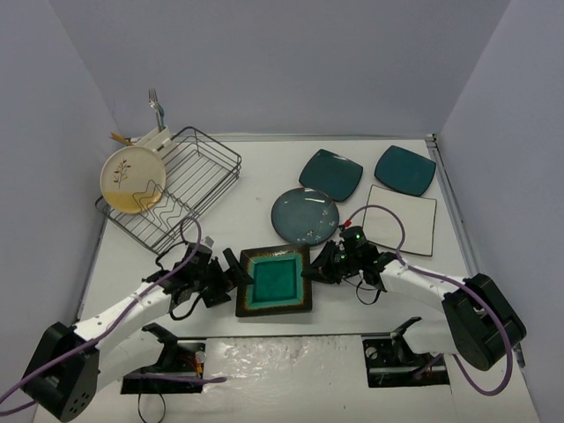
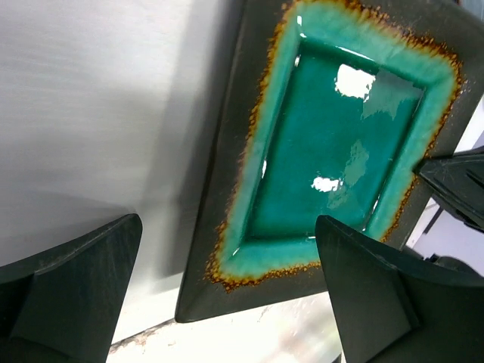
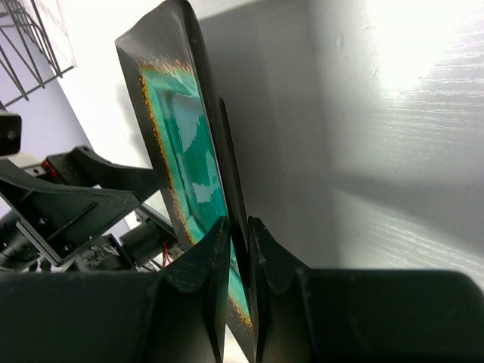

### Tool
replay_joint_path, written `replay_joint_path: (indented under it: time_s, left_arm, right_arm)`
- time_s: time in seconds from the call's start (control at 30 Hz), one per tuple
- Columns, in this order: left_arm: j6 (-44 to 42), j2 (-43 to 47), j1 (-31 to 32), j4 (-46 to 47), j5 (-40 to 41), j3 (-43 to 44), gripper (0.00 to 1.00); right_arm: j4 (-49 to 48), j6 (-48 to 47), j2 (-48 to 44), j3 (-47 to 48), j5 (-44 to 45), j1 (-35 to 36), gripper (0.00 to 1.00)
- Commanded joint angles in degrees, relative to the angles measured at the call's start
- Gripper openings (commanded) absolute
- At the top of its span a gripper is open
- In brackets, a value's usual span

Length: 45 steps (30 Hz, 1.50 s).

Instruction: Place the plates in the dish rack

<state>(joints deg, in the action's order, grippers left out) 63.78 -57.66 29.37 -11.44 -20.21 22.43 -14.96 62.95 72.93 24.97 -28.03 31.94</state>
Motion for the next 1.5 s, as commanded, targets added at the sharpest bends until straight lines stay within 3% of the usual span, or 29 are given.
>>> replay_joint_path:
  time_s: [0.0, 0.2, 0.5, 0.73, 0.87, 1.3, 1.47]
  left_arm:
    - [4.6, 6.1, 0.5, -3.9, 5.2, 0.3, 0.97]
    - [8.9, 10.3, 0.5, -3.1, 6.9, -2.6, 0.97]
    - [8.1, 4.9, 0.5, 0.2, 4.7, -1.4, 0.96]
    - [3.5, -2.1, 0.5, 2.7, 2.7, 2.2, 0.90]
    - [6.6, -4.5, 0.6, 6.5, 1.4, 2.1, 0.88]
    - [17.7, 3.6, 1.5, 4.3, 9.0, 0.5, 0.86]
    - [21.8, 9.0, 2.3, -2.5, 13.6, 1.5, 0.86]
  right_arm:
    - [-2.4, 5.7, -2.2, 3.1, 2.2, -0.3, 0.00]
    - [-4.0, 7.0, -1.0, 4.2, 2.4, 0.0, 0.00]
    - [-9.3, 12.0, 0.1, 3.3, 1.5, -0.4, 0.00]
    - [-10.8, 10.5, 2.0, 2.2, -1.7, -1.6, 0.00]
    - [-12.4, 12.8, 1.4, 0.4, -2.1, -2.2, 0.00]
    - [-11.0, 18.8, -1.9, 1.1, 3.9, -2.1, 0.00]
    - [-10.0, 20.5, -3.8, 1.8, 6.9, -2.0, 0.00]
